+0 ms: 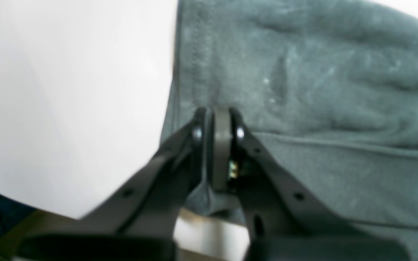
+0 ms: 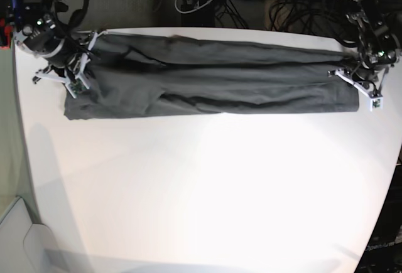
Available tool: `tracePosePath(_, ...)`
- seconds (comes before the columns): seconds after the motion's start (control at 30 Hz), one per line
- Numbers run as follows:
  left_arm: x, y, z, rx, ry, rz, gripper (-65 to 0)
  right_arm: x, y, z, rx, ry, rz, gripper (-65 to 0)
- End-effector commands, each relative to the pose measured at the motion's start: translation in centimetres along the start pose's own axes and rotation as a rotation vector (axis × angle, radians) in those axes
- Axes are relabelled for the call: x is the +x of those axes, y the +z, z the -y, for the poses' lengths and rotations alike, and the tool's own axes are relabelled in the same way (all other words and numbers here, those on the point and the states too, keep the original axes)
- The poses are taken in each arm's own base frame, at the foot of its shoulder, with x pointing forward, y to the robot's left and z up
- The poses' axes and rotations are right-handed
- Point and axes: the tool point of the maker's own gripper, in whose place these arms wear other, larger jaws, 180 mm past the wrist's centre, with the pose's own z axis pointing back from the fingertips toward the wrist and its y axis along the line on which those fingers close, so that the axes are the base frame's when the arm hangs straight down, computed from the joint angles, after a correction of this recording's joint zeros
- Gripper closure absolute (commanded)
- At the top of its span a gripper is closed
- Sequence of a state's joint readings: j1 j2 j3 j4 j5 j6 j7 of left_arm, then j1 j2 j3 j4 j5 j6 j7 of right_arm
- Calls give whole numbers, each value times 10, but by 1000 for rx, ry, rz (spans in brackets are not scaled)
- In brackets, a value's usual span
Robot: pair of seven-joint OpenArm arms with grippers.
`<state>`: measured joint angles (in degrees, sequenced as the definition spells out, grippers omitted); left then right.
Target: Layout the t-shirt on the table in an organized manner, then fold the t-shirt properly
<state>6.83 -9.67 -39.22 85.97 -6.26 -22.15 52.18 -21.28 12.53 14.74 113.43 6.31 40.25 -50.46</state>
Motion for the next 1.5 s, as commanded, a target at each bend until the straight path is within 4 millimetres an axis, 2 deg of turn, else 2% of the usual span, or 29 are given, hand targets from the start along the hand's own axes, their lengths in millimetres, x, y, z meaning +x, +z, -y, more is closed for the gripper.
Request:
tracePosePath(0.0,7,3,-7,17,-11,17,-5,4,5,5,-16,12,20,0)
tracePosePath(0.2,7,3,-7,17,-11,17,-5,-15,5,-5,9,4,-29,0)
tracePosePath(0.63,9,3,-6,16,-10,13,-12,-31,7,-14,28,0,-73,0)
tracePosePath(0.7,10,4,-6,15,-11,15,-49,-31,7,-13,26,2,-74,0)
tracePosePath(0.8,10,5,-6,17,-14,18,-207,-31,7,-13,27,3,-76,-25)
tracePosePath(0.93,8,5,-6,18,-15,15,-428,-33,8,-11,25,10,-80,-173)
tracePosePath(1.03,9,5,-5,10,-24,17,-515,-33,9,-9,22,21,-84,-290)
tracePosePath(1.17,18,12,5,-45,-122,47,-528,-34,11,-3,8,27,-88,-384)
tracePosePath(1.3,23,11,12,-70,-136,56,-528,-34,11,1,0,26,-86,-389)
tracePosePath(1.37,32,9,20,-84,-131,77,-529,-32,11,1,0,28,-81,-389)
tracePosePath(1.47,29,5,26,-94,-111,70,-529,-31,10,0,2,28,-80,-389)
